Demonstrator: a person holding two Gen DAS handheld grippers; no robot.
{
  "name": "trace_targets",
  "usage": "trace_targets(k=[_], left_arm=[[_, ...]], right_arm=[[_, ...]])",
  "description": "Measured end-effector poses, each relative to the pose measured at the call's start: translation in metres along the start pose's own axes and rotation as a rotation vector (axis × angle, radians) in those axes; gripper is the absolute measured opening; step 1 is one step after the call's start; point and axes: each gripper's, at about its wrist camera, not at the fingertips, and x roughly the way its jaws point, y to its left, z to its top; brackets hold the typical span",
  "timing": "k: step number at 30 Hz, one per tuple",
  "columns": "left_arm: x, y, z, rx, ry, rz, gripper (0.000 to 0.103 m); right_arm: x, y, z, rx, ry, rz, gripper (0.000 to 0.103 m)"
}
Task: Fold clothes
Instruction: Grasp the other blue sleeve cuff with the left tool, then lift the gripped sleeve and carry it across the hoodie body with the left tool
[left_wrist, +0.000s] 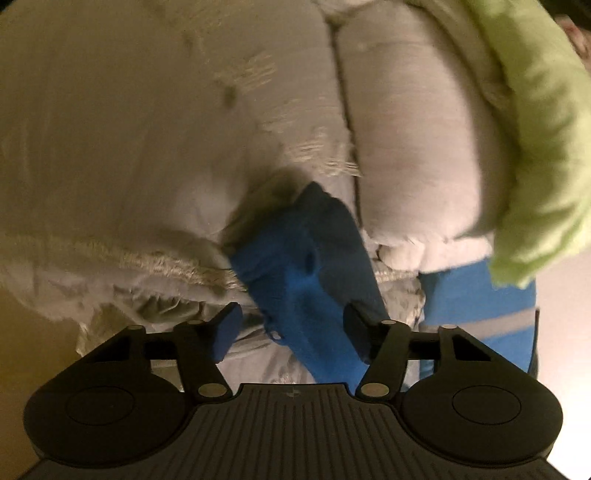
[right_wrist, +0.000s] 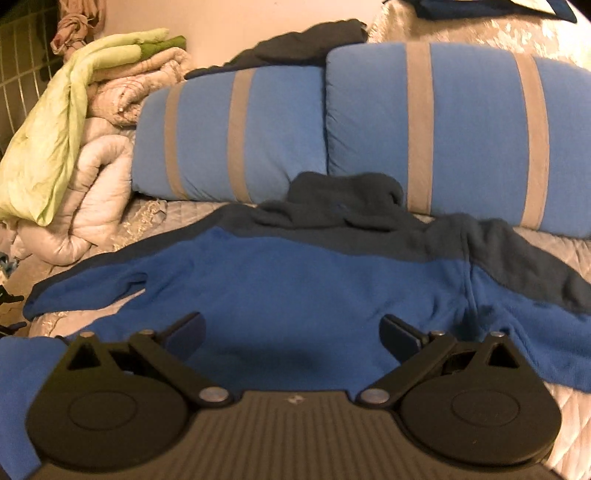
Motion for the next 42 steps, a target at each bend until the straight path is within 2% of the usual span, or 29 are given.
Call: trace_targets(k=[2, 5, 12, 16, 20, 29, 42], left_arm=[[0.005, 0.003, 0.001, -0.029, -0.005, -0.007, 0.018], [0.009, -0.004, 0.002, 0.019, -0.033, -0.001, 0.010], [-0.007, -0.058, -0.010, 0.307, -0.098, 0.080, 0.009], [-0.021, -0.085, -0.019, 0.417, -0.119, 0.078, 0.009], [-0.028, -0.118, -0.032, 0.528, -0.126, 0.072, 0.009], [-0.031, -0.200, -0.090, 0.826, -0.134, 0.028, 0.009], [-0.010, -0.266, -0.163, 1.016, -0.047, -0.035, 0.008]], right_arm=[[0.000, -0.003, -0.004, 0.005, 0.005, -0.006, 0.103], [0.001, -0.009, -0.006, 0.028, 0.010, -0.007, 0.103], [0.004, -0.012, -0.009, 0.044, 0.004, -0.037, 0.103], [0.006, -0.007, -0.010, 0.021, 0.006, -0.078, 0.103], [0.006, -0.006, -0.011, 0.007, 0.008, -0.083, 0.103], [0.002, -0.015, -0.012, 0.053, -0.007, -0.053, 0.103], [-0.002, -0.018, -0.012, 0.073, -0.033, -0.032, 0.103]])
